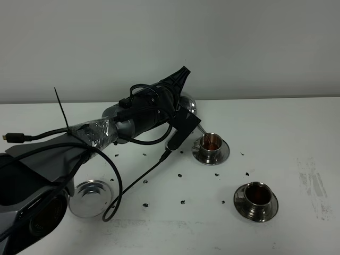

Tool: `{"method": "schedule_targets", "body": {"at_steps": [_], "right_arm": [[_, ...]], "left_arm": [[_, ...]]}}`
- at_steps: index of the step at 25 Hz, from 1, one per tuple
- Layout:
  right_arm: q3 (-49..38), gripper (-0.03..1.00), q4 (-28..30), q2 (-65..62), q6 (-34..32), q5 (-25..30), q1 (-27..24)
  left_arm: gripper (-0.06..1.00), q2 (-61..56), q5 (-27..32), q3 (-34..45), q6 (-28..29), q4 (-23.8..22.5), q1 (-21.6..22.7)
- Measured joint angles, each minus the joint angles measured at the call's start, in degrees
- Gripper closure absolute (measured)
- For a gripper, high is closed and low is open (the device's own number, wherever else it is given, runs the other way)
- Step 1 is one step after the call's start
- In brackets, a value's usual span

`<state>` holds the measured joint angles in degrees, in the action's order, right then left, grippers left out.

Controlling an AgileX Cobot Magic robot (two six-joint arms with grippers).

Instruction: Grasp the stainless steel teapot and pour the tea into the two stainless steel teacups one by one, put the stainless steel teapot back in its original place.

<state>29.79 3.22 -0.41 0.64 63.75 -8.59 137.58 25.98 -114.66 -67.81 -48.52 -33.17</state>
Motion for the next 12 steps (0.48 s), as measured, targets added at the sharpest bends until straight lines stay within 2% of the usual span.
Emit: {"method": "schedule_targets", "body": {"at_steps": [12], "right_arm": [[0.0, 0.74, 0.0, 0.0, 0.0, 0.0, 0.0]], "left_arm": [[0.74, 0.0, -0.46, 0.0, 0.0, -0.05, 0.0]]}}
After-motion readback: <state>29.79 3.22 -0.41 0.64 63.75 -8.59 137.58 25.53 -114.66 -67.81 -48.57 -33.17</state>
